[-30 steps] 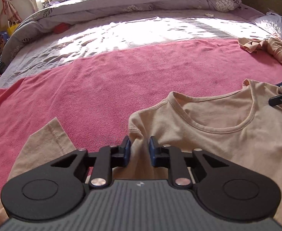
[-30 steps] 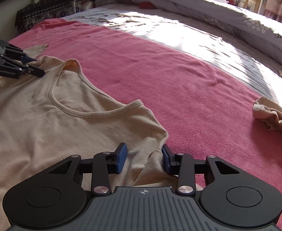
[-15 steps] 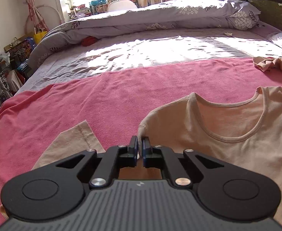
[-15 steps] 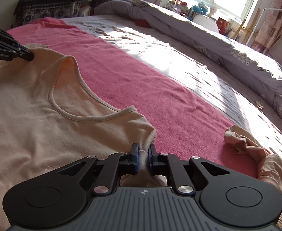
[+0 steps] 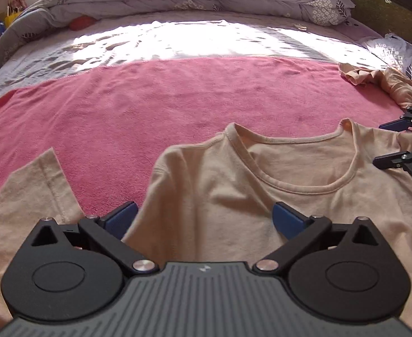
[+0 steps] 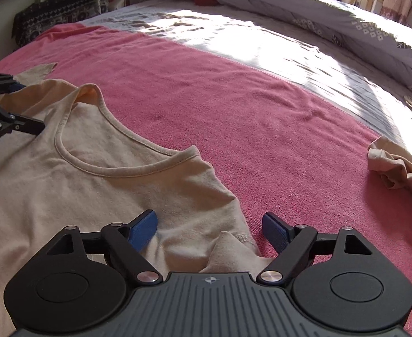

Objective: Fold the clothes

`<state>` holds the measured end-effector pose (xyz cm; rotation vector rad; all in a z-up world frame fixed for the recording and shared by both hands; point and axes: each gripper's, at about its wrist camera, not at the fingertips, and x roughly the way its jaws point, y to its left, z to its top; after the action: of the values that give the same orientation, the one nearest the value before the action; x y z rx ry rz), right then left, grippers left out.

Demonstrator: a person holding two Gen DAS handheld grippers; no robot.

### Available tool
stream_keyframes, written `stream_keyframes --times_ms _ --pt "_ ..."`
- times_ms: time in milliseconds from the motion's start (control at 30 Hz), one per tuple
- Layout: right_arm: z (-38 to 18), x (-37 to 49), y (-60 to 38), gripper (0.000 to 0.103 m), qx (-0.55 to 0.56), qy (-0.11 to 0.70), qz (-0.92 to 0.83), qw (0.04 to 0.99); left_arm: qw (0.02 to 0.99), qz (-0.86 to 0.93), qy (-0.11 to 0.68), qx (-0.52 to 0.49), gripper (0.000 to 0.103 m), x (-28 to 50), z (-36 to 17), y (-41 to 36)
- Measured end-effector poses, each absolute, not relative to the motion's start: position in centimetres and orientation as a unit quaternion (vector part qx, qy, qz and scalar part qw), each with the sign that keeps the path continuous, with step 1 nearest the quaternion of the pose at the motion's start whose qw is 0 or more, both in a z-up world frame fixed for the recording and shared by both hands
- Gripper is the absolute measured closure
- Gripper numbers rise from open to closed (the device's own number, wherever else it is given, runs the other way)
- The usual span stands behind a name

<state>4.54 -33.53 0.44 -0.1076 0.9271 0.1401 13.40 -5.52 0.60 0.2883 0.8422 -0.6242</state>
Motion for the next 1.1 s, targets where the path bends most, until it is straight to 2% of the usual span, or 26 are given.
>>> stream_keyframes --times_ms 33,67,133,167,200,233,267,300,333,367,633,900,1067,1100 --pt "0.5 4.3 -33.5 0.041 -0.043 0.447 0.07 0.891 0.861 -0.295 0.385 0.155 0.0 12.8 0.5 -6.0" --pt "0.7 4.0 -33.4 0.047 -0.044 0.445 0.071 0.892 0.865 -0.293 0.369 0.173 0.003 12.3 0.5 -6.4" --pt "1.1 3.3 -32.8 0.072 -0.056 0.441 0.07 0.893 0.868 -0.296 0.359 0.172 0.019 11.6 0.8 -6.5" --pt "1.3 3.1 -32.4 0.077 -0.066 0.44 0.067 0.893 0.87 -0.294 0.358 0.169 0.023 11.4 0.9 -6.5" --pt "1.4 2.8 -32.2 0.085 -0.074 0.438 0.063 0.894 0.873 -0.288 0.354 0.171 0.034 11.2 1.1 -6.5" --pt "1.6 2.5 -32.0 0.088 -0.082 0.435 0.058 0.895 0.876 -0.282 0.351 0.173 0.045 11.0 1.3 -6.5" --pt "1.8 2.3 -31.8 0.089 -0.088 0.432 0.054 0.896 0.879 -0.276 0.348 0.176 0.05 10.9 1.5 -6.4" --pt "2.0 2.1 -31.7 0.09 -0.091 0.427 0.05 0.898 0.882 -0.267 0.346 0.177 0.062 10.8 1.7 -6.4" --pt "2.1 1.9 -31.7 0.092 -0.094 0.422 0.045 0.9 0.885 -0.258 0.345 0.179 0.086 10.7 1.9 -6.3" --pt "2.3 1.7 -31.6 0.093 -0.099 0.417 0.038 0.903 0.89 -0.235 0.342 0.188 0.101 10.7 2.1 -6.2" --pt "3.9 0.0 -29.9 0.094 -0.187 0.354 -0.012 0.916 0.915 -0.211 0.296 0.174 0.101 9.1 4.6 -5.4" --pt "6.4 -1.9 -27.9 0.097 -0.313 0.195 -0.129 0.921 0.954 -0.17 0.218 0.117 0.101 6.7 9.8 -3.8" --pt "7.5 -0.6 -30.4 0.096 -0.251 0.251 -0.074 0.932 0.948 -0.169 0.228 0.142 0.101 7.0 9.2 -3.8" --pt "7.3 -0.2 -31.1 0.091 -0.219 0.277 -0.049 0.934 0.946 -0.167 0.236 0.148 0.101 7.2 8.7 -3.9"
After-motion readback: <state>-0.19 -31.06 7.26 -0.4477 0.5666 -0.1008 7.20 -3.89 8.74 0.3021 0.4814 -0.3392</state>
